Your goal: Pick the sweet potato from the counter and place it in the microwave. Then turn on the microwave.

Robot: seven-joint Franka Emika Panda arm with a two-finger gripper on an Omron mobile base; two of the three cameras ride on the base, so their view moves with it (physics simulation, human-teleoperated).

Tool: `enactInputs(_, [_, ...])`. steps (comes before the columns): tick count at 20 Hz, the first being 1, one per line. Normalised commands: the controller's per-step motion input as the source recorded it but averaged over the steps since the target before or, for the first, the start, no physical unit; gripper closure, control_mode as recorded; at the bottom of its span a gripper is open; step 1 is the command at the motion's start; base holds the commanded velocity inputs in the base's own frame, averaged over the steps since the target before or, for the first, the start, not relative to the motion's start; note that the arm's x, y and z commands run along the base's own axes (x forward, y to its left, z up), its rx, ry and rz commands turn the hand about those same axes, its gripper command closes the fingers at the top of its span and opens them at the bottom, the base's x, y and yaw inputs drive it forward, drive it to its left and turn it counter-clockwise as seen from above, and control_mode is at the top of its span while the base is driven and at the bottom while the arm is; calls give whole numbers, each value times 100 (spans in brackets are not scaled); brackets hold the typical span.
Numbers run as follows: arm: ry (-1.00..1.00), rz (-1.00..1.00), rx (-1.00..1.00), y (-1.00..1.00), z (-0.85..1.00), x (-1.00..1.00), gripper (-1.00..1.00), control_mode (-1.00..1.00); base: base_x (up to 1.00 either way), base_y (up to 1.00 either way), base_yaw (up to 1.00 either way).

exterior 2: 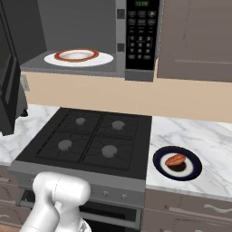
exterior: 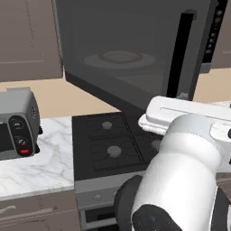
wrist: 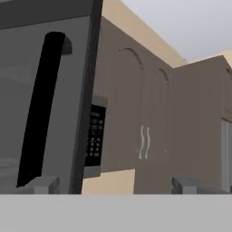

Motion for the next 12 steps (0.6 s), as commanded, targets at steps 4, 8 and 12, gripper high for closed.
enactInputs(4, [2, 12, 7, -100, 9, -48, -100, -100, 0, 0, 0])
enactInputs(8, [8, 26, 21, -100, 1, 0, -100, -100, 0, 0, 0])
enactInputs(12, [8, 39, 34, -80, 0, 31, -100, -100, 0, 0, 0])
